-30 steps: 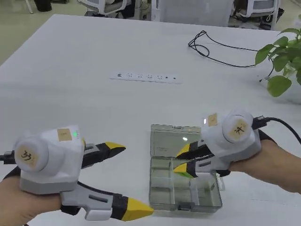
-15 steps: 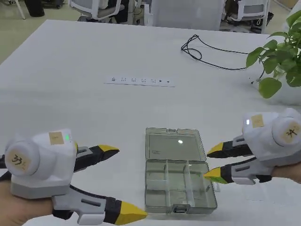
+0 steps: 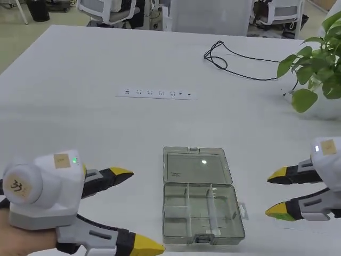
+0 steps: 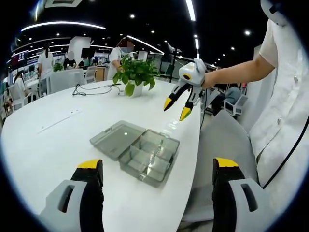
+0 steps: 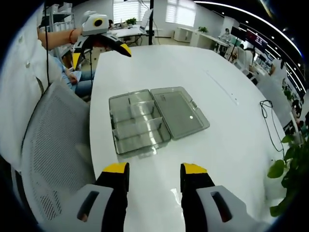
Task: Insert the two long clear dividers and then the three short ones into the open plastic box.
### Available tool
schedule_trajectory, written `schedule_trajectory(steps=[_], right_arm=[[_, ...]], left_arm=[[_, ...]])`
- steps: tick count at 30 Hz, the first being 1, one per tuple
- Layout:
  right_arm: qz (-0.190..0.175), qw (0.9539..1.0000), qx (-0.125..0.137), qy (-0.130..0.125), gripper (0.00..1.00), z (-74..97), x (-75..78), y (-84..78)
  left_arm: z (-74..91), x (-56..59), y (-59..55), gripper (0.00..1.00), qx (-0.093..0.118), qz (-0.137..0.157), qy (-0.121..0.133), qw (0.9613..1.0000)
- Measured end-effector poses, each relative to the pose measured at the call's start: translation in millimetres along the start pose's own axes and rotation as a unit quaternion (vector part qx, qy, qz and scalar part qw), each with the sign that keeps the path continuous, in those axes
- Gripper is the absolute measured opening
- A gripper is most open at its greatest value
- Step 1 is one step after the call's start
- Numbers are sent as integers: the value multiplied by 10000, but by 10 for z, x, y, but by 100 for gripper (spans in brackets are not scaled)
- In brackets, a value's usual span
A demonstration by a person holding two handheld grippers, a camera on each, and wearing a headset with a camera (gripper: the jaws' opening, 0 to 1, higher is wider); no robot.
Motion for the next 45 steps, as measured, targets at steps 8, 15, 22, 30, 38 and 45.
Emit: schedule_trajectory(steps=[8, 15, 22, 30, 38, 45], right_arm=[[491, 9967, -586, 255, 50, -118, -7, -304], [908, 9874, -1230, 418, 51, -260, 16, -578], [1107, 9801, -1581, 474, 48, -422, 107, -801], [1154, 9765, -1735, 540, 47, -506, 220, -895], [1124, 9749, -1820, 622, 45, -527, 268, -933], [957, 9775, -1777, 620, 40, -519, 283, -926]], left_arm=[[-2, -10, -1, 97, -9, 33, 17, 10000], [-8, -25, -5, 97, -29, 39, 53, 10000], [-21, -26, -37, 98, -100, 44, 36, 9999], [-54, -37, -53, 98, -113, 84, -10, 9999], [-86, -50, -65, 100, -117, 94, -30, 9999], [-104, -41, -75, 100, -154, 110, -99, 9998]])
Point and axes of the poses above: the centre of the closed fingertips' face, and the gripper's own axes: z roughly backward along the fingers, x roughly to its right, y roughly out of its top, the point moved 6 cm from there along z, roughly backward along the fingers, and after that the axes turned 3 degrees about -x, right-handed, at the moved point
